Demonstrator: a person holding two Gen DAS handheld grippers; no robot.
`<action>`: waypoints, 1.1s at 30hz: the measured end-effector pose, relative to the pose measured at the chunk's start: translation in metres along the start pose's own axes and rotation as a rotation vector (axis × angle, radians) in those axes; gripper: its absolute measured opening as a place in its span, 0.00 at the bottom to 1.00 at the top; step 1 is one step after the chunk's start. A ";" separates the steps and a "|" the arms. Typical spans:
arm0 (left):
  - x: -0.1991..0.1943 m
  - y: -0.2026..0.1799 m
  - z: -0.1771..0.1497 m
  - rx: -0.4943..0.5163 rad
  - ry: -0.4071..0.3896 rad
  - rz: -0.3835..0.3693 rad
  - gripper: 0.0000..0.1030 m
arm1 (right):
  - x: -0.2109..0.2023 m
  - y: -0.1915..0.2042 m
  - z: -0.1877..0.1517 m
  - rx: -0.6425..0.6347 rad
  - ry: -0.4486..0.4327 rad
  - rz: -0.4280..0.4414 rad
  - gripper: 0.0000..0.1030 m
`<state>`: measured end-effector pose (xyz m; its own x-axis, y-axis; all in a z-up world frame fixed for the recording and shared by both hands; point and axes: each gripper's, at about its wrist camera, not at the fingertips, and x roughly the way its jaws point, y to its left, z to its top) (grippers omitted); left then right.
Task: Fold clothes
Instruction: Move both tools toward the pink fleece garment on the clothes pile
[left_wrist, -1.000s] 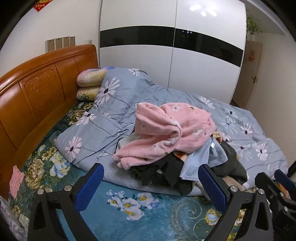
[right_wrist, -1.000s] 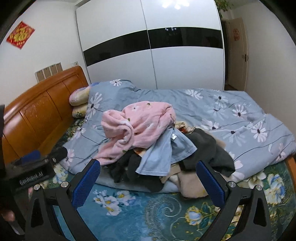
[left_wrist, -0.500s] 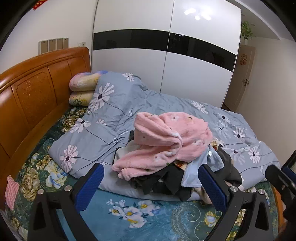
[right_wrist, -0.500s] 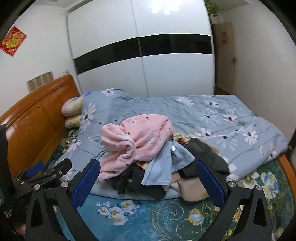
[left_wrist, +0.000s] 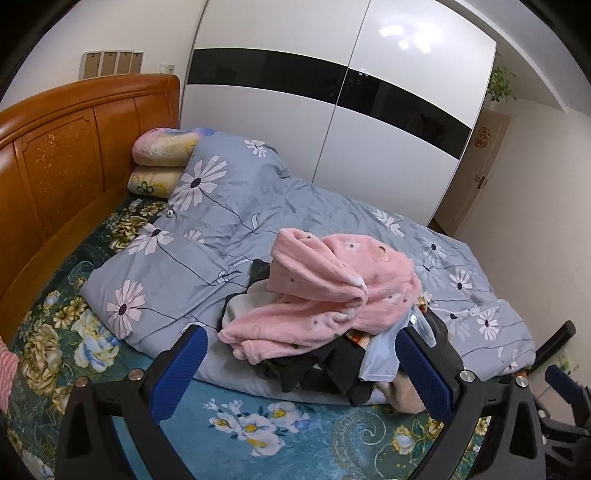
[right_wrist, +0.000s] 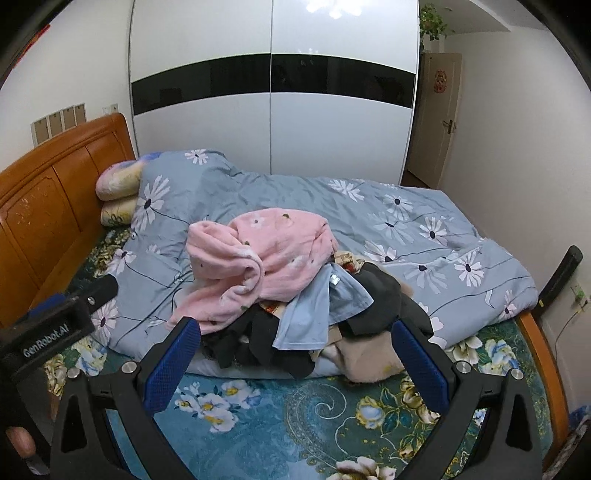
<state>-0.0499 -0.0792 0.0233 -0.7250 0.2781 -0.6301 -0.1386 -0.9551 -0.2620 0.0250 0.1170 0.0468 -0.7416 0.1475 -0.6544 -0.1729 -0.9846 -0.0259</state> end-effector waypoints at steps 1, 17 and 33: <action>0.001 0.003 0.002 -0.006 0.004 -0.005 1.00 | 0.001 0.002 0.001 0.000 0.007 -0.003 1.00; 0.031 -0.001 0.010 -0.022 0.062 -0.028 1.00 | 0.029 0.004 -0.001 -0.011 0.095 0.022 1.00; 0.110 -0.024 0.019 0.070 0.125 0.071 1.00 | 0.134 -0.046 0.003 0.109 0.186 0.188 1.00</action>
<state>-0.1394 -0.0276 -0.0257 -0.6454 0.2159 -0.7327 -0.1398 -0.9764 -0.1645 -0.0686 0.1825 -0.0373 -0.6376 -0.0666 -0.7675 -0.1193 -0.9757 0.1838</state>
